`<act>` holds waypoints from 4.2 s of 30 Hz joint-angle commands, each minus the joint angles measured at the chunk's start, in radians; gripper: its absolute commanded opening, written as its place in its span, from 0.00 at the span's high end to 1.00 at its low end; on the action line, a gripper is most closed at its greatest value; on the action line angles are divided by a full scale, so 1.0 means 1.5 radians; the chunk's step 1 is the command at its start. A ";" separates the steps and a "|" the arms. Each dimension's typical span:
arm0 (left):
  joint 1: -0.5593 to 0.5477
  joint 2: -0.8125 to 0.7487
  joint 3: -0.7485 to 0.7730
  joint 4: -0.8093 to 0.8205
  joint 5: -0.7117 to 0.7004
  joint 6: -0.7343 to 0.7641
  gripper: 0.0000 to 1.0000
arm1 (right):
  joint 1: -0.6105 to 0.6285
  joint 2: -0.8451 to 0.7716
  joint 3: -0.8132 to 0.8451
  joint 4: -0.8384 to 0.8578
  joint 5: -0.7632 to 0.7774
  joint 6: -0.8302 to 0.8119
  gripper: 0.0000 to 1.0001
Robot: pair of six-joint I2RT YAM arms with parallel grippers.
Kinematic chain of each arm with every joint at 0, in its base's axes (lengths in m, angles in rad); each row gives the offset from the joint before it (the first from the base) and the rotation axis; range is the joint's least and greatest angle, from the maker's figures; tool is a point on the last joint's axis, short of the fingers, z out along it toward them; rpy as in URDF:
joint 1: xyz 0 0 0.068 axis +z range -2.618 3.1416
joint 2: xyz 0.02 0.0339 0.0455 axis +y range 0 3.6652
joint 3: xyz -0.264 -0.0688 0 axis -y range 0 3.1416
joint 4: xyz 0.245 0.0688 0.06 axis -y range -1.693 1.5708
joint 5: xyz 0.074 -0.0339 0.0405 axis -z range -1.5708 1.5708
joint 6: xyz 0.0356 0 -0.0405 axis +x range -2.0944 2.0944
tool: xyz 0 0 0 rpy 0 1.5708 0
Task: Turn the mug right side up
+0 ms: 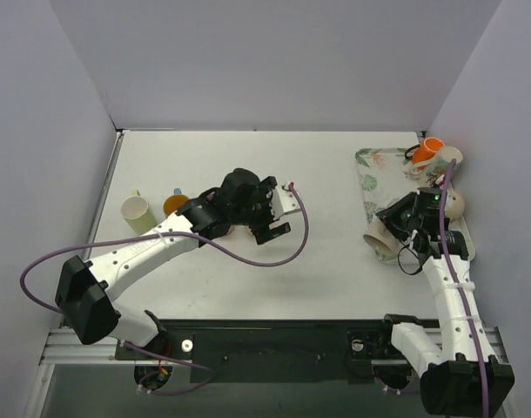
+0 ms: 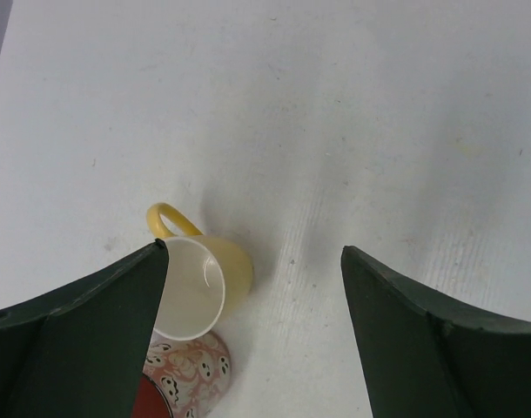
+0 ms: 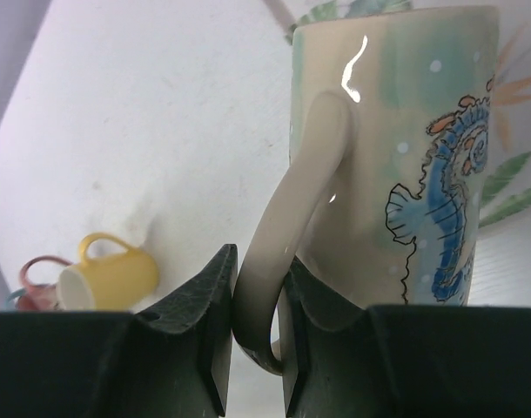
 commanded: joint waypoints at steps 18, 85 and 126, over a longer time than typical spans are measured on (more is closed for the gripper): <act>-0.147 0.021 -0.016 0.208 -0.067 0.040 0.08 | 0.369 -0.064 0.138 0.178 0.197 0.243 1.00; -0.073 0.010 0.092 -0.218 -0.172 -0.067 1.00 | 0.443 0.052 0.190 -0.033 0.256 0.046 0.40; 0.850 0.206 0.156 -0.649 -0.093 0.283 0.67 | 0.352 0.045 0.149 -0.056 0.271 -0.103 0.24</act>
